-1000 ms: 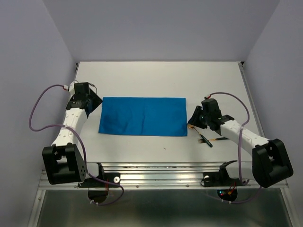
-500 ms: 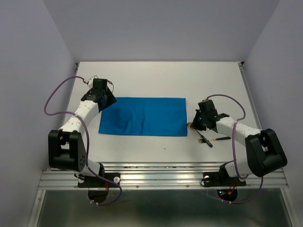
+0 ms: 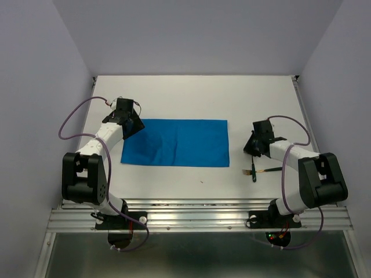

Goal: Fold the napkin into a case and place the utensils inside
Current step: Move the fork to the center of the board, then smooth out the rectangle-folded napkin at the center of the board.

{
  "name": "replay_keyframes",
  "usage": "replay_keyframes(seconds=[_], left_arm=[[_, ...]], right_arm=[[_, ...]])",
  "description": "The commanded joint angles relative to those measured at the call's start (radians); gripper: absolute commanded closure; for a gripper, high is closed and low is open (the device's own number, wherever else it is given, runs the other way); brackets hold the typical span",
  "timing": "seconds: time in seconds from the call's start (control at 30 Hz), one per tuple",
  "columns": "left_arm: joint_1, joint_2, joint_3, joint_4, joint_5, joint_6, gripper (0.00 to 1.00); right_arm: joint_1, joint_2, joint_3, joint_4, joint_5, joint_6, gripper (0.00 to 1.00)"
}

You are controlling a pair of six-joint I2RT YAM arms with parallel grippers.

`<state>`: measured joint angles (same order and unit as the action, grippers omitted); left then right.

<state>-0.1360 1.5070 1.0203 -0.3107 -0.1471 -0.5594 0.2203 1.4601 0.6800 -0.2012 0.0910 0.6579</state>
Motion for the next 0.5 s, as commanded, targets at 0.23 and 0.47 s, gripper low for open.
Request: replay_keyframes(seconds=[0.23,0.47], left_arm=[[-0.004,-0.042,0.018,-0.005,-0.005,0.010,0.35],[-0.008,-0.067,0.041,-0.004,0.047,0.009,0.35]], right_arm=[[-0.024,-0.107,0.053,-0.018,-0.082,-0.118,0.59],[0.099,-0.037,0.056,0.017,-0.161,-0.081,0.44]])
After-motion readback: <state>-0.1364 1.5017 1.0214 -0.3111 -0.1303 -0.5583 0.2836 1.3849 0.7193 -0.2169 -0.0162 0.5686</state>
